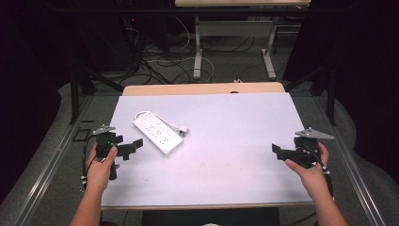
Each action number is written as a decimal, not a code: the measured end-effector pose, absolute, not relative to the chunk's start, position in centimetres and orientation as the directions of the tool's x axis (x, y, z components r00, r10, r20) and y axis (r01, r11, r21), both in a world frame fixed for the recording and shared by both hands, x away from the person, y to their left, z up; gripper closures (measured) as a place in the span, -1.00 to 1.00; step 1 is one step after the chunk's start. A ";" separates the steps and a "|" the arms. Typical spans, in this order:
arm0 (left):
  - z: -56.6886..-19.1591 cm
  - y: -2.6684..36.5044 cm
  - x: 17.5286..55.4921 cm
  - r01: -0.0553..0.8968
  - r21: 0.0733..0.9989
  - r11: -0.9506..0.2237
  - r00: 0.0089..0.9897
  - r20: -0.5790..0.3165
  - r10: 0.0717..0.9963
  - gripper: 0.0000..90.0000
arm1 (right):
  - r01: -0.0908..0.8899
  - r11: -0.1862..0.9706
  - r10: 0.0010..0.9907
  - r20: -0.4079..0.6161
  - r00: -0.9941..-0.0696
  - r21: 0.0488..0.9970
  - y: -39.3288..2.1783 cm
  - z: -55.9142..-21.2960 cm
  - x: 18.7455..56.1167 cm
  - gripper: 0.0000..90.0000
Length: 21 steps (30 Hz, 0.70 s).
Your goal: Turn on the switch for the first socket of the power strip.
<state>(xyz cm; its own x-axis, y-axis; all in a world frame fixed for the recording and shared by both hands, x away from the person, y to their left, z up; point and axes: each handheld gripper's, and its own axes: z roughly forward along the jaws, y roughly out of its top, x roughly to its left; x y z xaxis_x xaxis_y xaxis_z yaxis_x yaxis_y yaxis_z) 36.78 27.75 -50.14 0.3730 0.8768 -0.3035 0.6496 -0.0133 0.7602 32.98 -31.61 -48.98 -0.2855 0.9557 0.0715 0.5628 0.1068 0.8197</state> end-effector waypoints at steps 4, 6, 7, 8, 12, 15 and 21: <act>-50.5 27.8 36.8 0.641 0.768 0.000 0.357 -0.298 0.885 -0.95 | 0.566 0.110 0.955 0.070 -0.287 0.817 -31.6 -49.1 33.0 -0.82; -50.5 27.9 36.9 0.647 0.762 -0.008 0.358 -0.295 0.886 -0.95 | 0.568 0.112 0.956 0.067 -0.285 0.815 -31.6 -49.1 33.0 -0.82; -50.6 27.9 36.9 0.644 0.765 -0.006 0.357 -0.293 0.887 -0.95 | 0.569 0.113 0.956 0.067 -0.286 0.815 -31.5 -49.1 33.0 -0.82; -50.7 27.9 36.9 0.644 0.765 -0.006 0.354 -0.291 0.889 -0.95 | 0.569 0.113 0.956 0.067 -0.286 0.815 -31.5 -49.1 33.0 -0.83; -50.9 27.9 36.9 0.646 0.763 -0.004 0.343 -0.286 0.895 -0.95 | 0.566 0.107 0.957 0.069 -0.281 0.817 -31.5 -49.3 33.1 -0.82; -51.1 28.0 37.0 0.646 0.763 -0.006 0.341 -0.282 0.897 -0.95 | 0.570 0.112 0.955 0.071 -0.288 0.814 -31.5 -49.3 33.2 -0.83; -51.2 27.9 36.9 0.657 0.754 -0.017 0.343 -0.279 0.897 -0.94 | 0.569 0.110 0.957 0.068 -0.282 0.815 -31.5 -49.3 33.2 -0.82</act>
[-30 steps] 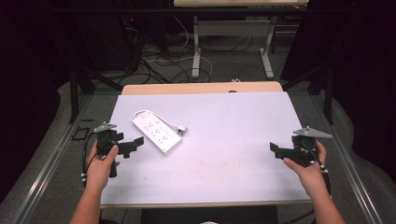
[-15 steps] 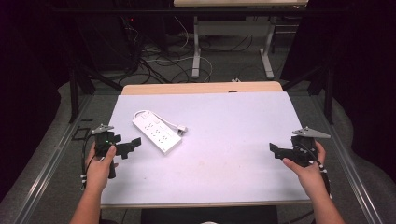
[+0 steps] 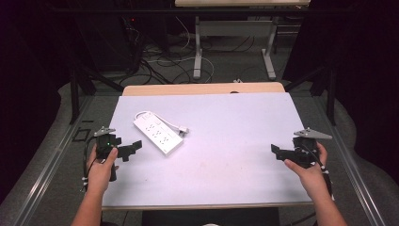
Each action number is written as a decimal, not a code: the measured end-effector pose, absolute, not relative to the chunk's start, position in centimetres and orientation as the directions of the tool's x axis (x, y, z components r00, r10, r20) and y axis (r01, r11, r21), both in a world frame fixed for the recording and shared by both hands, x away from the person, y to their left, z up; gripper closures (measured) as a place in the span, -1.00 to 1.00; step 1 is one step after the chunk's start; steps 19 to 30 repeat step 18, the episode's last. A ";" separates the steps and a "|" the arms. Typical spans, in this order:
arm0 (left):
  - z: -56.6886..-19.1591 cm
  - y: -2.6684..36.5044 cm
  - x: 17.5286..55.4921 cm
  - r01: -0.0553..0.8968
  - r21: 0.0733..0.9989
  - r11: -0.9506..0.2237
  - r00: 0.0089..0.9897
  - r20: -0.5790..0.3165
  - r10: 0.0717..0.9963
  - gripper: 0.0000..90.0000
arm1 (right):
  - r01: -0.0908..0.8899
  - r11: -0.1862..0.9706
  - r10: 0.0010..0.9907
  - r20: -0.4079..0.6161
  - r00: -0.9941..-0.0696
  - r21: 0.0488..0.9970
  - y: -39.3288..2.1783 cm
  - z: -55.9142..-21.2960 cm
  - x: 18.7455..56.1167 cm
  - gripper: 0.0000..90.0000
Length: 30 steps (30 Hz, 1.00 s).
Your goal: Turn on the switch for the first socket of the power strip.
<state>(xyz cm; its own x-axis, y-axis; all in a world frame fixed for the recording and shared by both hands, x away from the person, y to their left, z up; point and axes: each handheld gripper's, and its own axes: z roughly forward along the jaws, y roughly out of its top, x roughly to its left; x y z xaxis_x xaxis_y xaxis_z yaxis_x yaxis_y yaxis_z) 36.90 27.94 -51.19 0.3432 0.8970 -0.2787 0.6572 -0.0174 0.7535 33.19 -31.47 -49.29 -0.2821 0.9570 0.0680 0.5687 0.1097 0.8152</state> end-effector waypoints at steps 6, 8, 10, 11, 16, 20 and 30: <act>-51.2 28.0 36.9 0.655 0.756 -0.018 0.342 -0.275 0.899 -0.94 | 0.569 0.109 0.956 0.070 -0.284 0.815 -31.5 -49.4 33.3 -0.82; -51.1 28.1 36.9 0.664 0.748 -0.027 0.347 -0.276 0.896 -0.94 | 0.577 0.109 0.955 0.076 -0.288 0.810 -31.5 -49.4 33.3 -0.82; -51.2 28.0 37.0 0.652 0.758 -0.014 0.338 -0.274 0.900 -0.94 | 0.576 0.112 0.955 0.073 -0.288 0.810 -31.6 -49.4 33.3 -0.82; -51.2 28.0 37.0 0.652 0.758 -0.014 0.338 -0.274 0.901 -0.94 | 0.575 0.110 0.955 0.075 -0.288 0.811 -31.6 -49.5 33.3 -0.82; -51.2 28.1 37.0 0.652 0.758 -0.015 0.335 -0.271 0.902 -0.94 | 0.578 0.103 0.956 0.080 -0.283 0.809 -31.6 -49.5 33.3 -0.82; -51.2 28.2 37.0 0.650 0.760 -0.011 0.333 -0.272 0.903 -0.94 | 0.579 0.109 0.956 0.075 -0.284 0.808 -31.7 -49.6 33.4 -0.82; -51.2 28.2 37.0 0.650 0.760 -0.011 0.333 -0.272 0.903 -0.94 | 0.579 0.109 0.956 0.075 -0.284 0.808 -31.7 -49.6 33.4 -0.82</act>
